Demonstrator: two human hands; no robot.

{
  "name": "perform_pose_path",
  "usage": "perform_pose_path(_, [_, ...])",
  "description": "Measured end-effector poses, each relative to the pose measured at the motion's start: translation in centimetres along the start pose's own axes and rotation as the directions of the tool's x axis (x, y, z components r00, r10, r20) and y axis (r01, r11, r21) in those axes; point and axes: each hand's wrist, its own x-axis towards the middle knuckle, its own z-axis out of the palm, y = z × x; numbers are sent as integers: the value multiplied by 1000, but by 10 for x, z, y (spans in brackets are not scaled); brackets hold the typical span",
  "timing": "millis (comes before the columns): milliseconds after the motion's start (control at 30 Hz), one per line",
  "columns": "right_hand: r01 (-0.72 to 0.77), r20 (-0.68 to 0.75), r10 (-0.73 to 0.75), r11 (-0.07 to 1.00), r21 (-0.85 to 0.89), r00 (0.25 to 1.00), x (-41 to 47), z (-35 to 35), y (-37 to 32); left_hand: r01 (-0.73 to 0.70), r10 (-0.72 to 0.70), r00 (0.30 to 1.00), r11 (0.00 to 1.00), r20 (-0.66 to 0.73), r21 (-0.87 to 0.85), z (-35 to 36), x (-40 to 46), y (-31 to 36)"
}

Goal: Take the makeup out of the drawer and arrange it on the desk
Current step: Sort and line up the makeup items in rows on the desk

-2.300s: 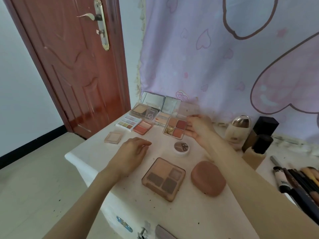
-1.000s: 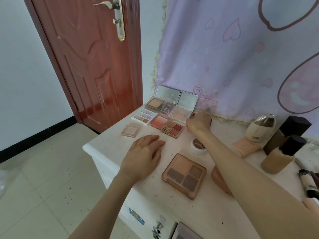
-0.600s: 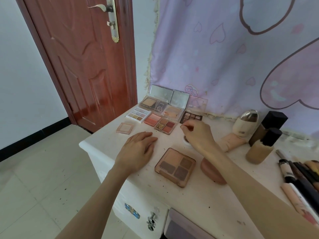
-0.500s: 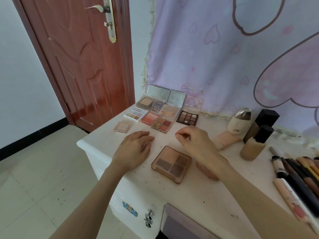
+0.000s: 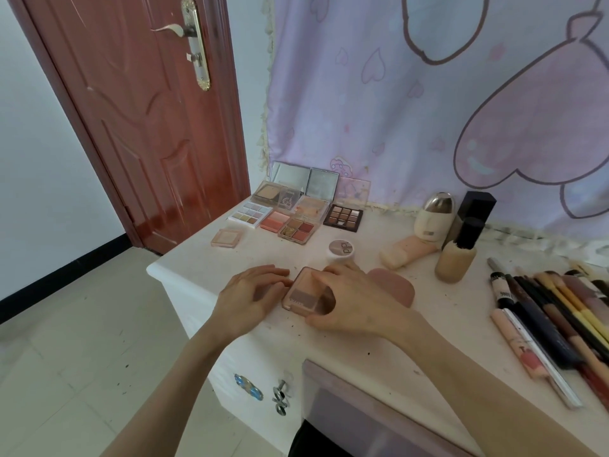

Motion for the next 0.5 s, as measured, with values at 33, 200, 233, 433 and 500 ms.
perform_pose_path(33, [-12,-30,13,999,35,999,-1,0,0,14,-13,1000,998,13,-66,-1,-1,2])
perform_pose_path(200, [-114,-263,206,938,326,943,-4,-13,14,63,-81,993,979,-86,-194,4,3,11])
perform_pose_path(233, [-118,-312,250,915,385,917,-4,-18,18,41,-53,994,991,-91,-127,8,8,13])
perform_pose_path(433, [-16,-537,381,826,564,753,-12,-21,46,-160,154,987,964,42,212,44,50,35])
perform_pose_path(500, [3,-605,349,865,503,716,-14,-19,52,-216,201,976,935,82,282,53,65,42])
